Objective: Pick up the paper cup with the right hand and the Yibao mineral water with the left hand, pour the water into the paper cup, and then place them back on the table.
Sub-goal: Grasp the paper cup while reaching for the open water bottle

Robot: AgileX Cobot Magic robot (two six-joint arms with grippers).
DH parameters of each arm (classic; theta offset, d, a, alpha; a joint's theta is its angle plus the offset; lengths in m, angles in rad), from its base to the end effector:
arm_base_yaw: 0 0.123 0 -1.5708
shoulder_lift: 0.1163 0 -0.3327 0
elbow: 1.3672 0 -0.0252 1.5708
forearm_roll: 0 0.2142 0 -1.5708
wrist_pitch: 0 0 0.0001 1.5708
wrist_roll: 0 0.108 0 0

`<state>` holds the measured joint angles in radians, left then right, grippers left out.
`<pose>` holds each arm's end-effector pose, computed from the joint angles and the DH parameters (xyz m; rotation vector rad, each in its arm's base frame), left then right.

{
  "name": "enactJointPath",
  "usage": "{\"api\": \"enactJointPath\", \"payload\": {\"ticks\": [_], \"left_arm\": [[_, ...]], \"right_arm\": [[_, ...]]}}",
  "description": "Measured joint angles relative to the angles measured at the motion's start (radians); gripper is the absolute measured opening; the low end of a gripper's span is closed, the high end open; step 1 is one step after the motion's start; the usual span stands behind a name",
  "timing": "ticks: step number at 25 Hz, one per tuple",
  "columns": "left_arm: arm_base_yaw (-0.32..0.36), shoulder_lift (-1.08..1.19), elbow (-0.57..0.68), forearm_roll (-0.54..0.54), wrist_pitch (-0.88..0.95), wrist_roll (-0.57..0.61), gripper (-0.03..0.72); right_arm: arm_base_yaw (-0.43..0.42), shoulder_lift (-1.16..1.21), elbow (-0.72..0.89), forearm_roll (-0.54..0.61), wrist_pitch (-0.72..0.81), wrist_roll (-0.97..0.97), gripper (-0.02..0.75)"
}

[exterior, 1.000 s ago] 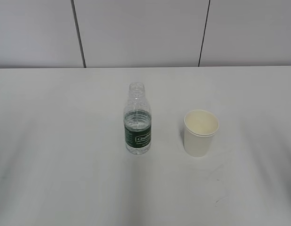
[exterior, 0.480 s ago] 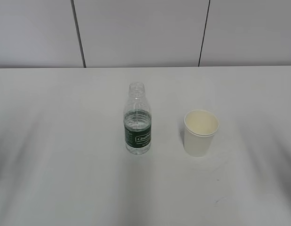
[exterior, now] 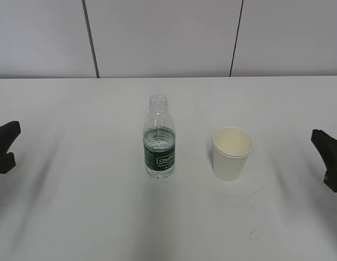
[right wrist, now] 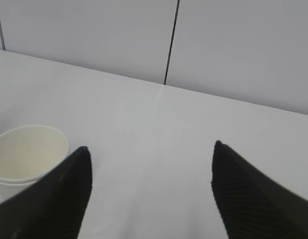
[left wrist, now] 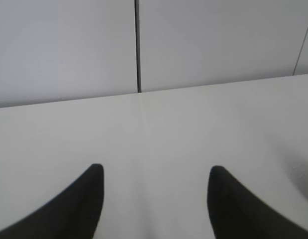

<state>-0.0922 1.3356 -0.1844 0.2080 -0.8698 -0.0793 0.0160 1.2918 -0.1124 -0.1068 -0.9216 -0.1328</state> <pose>0.1886 -0.0345 0.2565 0.2454 1.7590 -0.1668 0.1730 0.0119 0.2541 -0.2476 1.7261 -0.0589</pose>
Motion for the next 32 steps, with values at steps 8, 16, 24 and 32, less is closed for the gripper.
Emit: {"api": "enactJointPath", "payload": {"ticks": [8,16,24,32], "left_arm": [[0.0,0.124,-0.001,0.039,-0.096,0.0,0.414],[0.0,0.338,-0.008,0.14,-0.264,0.0,0.414],[0.0,0.499,-0.022,0.215,-0.269,0.0,0.41],[0.0,0.547,-0.104,0.333,-0.275,0.041,0.41]], "right_arm": [[0.0,0.153,-0.004,-0.064,-0.104,0.003,0.585],[0.0,0.396,-0.014,-0.114,-0.214,0.005,0.585],[0.0,0.608,-0.03,-0.202,-0.22,-0.012,0.585],[0.0,0.706,-0.113,-0.337,-0.225,-0.06,0.585]]}}
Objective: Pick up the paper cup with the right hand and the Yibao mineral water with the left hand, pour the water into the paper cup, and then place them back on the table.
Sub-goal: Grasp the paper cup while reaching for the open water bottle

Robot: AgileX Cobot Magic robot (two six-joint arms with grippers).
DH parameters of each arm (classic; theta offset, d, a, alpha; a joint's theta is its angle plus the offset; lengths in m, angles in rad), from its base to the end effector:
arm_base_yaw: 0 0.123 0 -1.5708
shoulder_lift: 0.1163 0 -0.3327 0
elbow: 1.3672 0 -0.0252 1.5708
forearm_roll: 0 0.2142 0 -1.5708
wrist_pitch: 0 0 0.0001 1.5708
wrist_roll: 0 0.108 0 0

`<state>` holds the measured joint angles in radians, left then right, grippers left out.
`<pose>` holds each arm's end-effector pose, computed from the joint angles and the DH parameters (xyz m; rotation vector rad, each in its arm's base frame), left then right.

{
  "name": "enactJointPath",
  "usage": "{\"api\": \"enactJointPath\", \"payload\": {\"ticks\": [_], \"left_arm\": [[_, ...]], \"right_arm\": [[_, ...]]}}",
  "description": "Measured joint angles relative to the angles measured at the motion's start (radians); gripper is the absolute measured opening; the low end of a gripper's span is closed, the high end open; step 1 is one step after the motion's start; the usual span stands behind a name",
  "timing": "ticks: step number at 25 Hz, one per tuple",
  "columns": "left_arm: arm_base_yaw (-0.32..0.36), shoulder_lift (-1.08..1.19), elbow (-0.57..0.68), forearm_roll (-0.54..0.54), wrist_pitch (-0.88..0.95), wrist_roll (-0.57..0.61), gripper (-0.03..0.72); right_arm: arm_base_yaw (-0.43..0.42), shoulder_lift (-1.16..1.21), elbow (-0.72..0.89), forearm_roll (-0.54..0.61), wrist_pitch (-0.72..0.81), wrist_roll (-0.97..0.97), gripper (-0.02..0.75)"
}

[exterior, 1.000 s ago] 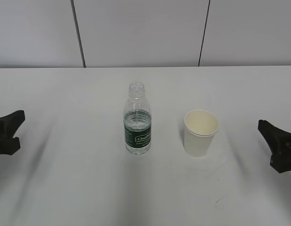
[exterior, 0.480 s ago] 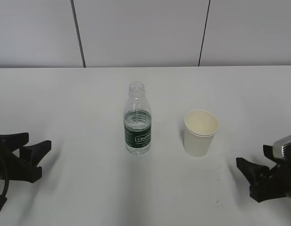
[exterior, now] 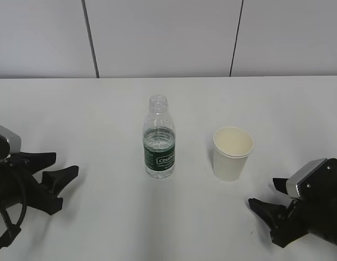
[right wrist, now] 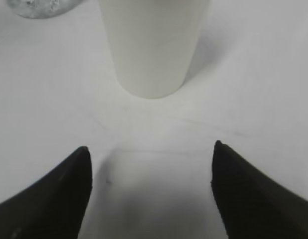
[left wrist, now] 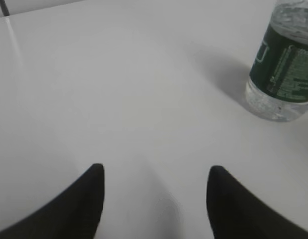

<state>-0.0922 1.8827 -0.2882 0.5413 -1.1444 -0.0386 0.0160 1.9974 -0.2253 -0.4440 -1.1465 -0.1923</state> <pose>0.2580 -0.0747 0.1742 0.5960 1.8723 -0.4118 0.2550 0.0463 0.1378 -0.6437 2.0036 0.2109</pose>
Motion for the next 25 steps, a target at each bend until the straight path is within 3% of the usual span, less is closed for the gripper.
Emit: {"api": "enactJointPath", "payload": {"ticks": [4,10,25], "left_arm": [[0.0,0.018,-0.032,0.018,0.0,-0.003,0.409],[0.0,0.019,-0.036,0.021,0.0,-0.003,0.409],[0.0,0.019,-0.036,0.021,0.0,-0.004,0.406]], "right_arm": [[0.0,0.003,-0.041,-0.012,-0.001,0.006,0.59],[0.0,0.004,-0.117,-0.056,-0.002,0.091,0.669],[0.0,0.107,-0.29,-0.197,-0.004,0.215,0.678]]}}
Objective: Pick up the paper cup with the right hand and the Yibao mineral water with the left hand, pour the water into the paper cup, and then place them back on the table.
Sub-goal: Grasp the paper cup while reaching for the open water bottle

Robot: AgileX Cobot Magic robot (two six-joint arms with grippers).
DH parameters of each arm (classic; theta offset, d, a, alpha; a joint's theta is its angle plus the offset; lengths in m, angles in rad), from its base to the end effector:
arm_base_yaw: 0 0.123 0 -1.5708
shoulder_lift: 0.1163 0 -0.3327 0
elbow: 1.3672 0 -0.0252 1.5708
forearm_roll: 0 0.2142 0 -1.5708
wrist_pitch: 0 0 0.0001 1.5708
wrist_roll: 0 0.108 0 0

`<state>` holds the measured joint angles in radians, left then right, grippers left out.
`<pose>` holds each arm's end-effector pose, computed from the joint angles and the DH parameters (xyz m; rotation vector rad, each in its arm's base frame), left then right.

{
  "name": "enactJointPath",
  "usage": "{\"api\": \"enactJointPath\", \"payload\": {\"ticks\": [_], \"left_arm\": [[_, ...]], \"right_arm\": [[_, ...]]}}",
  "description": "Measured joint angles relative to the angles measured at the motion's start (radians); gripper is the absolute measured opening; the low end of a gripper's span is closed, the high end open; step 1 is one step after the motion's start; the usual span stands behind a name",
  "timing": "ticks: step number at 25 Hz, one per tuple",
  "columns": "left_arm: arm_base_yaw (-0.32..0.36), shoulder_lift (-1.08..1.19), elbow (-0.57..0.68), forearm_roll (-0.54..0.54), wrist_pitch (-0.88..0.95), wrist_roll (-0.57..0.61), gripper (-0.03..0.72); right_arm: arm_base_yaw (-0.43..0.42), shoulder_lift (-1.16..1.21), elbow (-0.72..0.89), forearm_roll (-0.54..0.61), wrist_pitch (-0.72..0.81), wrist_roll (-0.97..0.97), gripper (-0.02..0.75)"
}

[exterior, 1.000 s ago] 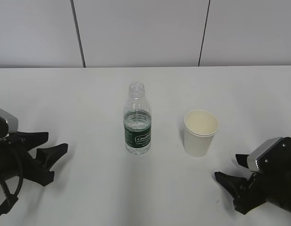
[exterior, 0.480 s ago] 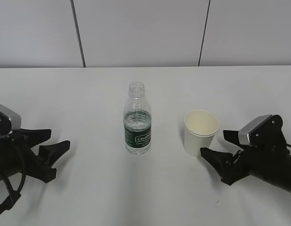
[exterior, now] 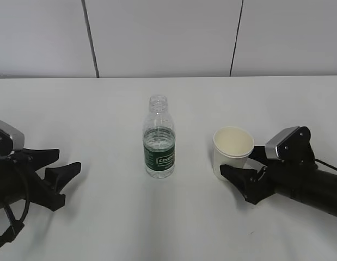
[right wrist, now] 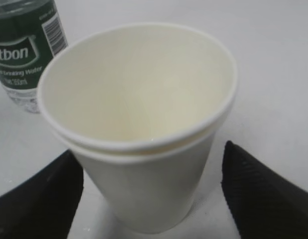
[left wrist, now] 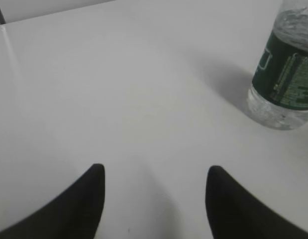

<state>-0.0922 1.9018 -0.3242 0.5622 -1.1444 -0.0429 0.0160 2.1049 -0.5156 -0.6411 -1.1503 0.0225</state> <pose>0.2668 -0.0773 0.1736 0.6138 1.8529 -0.4221 0.3222 0.0641 0.1372 -0.6361 1.8517 0.4103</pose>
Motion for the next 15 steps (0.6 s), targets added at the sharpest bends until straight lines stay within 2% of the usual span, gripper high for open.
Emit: {"api": "enactJointPath", "payload": {"ticks": [5,9,15], "left_arm": [[0.0,0.0,0.0,0.0,0.0,-0.006,0.406],[0.0,0.0,0.0,0.0,0.0,-0.007,0.406],[0.0,0.0,0.0,0.0,0.0,-0.012,0.406]], "right_arm": [[0.0,0.011,-0.053,-0.024,0.0,0.046,0.678],[0.0,0.047,-0.087,-0.086,0.0,0.065,0.678],[0.0,0.057,-0.1,-0.095,0.0,0.067,0.664]]}}
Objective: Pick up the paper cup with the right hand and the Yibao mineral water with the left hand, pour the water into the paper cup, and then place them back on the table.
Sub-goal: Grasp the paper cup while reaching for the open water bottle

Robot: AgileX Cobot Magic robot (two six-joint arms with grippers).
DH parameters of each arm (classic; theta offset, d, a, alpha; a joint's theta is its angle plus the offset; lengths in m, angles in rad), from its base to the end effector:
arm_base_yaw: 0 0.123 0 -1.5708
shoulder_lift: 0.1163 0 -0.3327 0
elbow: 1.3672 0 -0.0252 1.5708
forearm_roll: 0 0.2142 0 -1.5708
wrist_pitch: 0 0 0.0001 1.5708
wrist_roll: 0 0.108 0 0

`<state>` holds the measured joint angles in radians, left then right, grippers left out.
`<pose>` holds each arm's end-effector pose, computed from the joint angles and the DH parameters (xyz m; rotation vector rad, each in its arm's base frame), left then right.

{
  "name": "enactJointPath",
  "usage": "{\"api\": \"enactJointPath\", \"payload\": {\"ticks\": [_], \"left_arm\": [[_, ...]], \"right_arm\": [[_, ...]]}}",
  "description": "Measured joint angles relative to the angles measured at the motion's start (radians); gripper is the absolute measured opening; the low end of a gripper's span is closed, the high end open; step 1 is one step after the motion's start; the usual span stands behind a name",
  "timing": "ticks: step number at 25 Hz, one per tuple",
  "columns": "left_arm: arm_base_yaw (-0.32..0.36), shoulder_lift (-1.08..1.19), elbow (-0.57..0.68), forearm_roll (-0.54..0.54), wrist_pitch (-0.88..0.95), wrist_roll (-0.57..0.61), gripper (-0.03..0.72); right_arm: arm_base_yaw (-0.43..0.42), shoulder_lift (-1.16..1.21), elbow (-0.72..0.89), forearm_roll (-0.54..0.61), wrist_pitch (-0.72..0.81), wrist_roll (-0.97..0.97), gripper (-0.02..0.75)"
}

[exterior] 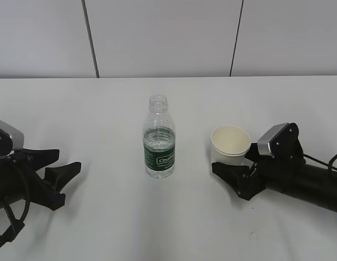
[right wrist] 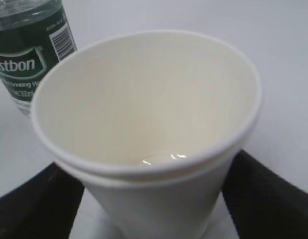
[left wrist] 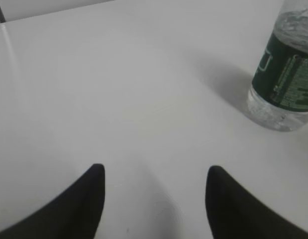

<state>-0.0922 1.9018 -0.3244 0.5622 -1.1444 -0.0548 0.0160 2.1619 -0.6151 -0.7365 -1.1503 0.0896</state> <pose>0.2668 -0.0773 0.1736 0.6030 1.8572 -0.4298 0.3414 0.0717 0.1300 -0.6764 1.8170 0.4932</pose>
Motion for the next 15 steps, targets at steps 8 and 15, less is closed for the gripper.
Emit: {"api": "enactJointPath", "payload": {"ticks": [8,15], "left_arm": [[0.0,0.0,-0.015,0.003,0.0,-0.041,0.406],[0.0,0.0,-0.04,0.045,0.0,-0.083,0.406]], "right_arm": [[0.0,0.0,-0.004,-0.002,0.0,-0.009,0.577],[0.0,0.0,-0.004,-0.002,0.0,-0.02,0.566]]}}
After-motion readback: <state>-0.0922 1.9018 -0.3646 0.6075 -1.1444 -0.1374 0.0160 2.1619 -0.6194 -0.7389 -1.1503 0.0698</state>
